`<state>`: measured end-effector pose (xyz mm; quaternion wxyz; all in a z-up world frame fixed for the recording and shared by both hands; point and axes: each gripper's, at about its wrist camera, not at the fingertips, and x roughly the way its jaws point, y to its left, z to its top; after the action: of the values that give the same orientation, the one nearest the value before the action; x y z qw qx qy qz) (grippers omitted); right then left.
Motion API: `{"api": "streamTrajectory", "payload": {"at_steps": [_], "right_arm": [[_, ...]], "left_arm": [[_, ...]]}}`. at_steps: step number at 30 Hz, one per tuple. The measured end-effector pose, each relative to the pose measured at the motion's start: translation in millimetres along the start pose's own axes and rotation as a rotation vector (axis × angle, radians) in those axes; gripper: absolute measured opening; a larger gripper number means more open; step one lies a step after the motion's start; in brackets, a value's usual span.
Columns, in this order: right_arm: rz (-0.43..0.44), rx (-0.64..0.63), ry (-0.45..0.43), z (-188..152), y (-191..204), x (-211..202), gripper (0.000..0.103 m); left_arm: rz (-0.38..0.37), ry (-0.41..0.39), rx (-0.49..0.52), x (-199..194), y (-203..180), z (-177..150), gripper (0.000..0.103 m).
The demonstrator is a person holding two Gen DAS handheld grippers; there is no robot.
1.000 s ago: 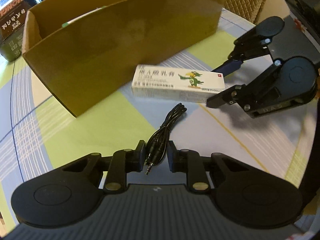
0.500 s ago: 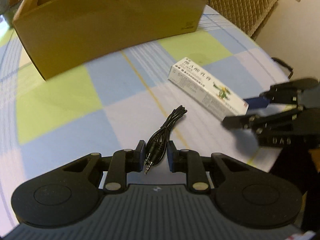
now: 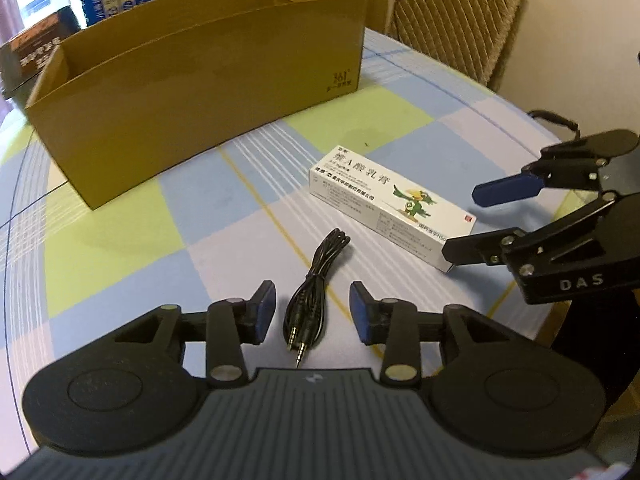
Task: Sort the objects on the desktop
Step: 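Grasp the black audio cable with the left tool while the right tool grasps the white medicine carton, then lift and carry the cable and medicine carton over the cardboard box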
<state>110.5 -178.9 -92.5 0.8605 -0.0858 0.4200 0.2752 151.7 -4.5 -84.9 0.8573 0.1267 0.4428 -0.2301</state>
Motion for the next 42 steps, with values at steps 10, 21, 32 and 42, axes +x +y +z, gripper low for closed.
{"api": "streamTrajectory", "payload": {"at_steps": [10,21,32,42], "right_arm": [[-0.001,0.029,-0.017,0.2,-7.0,4.0,0.054],[0.018,-0.006,-0.018,7.1,-4.3,20.0,0.054],[0.028,-0.034,-0.015,10.9,-4.2,30.9,0.054],[0.029,-0.084,-0.017,22.1,-0.1,42.5,0.054]], "left_arm": [[0.007,0.030,0.004,13.3,-2.1,-5.0,0.025],[0.048,0.011,-0.135,9.1,-4.9,-10.7,0.018],[0.057,0.005,-0.090,8.8,-8.6,-13.1,0.021],[0.058,-0.009,-0.189,9.4,-4.2,-10.7,0.017]]}}
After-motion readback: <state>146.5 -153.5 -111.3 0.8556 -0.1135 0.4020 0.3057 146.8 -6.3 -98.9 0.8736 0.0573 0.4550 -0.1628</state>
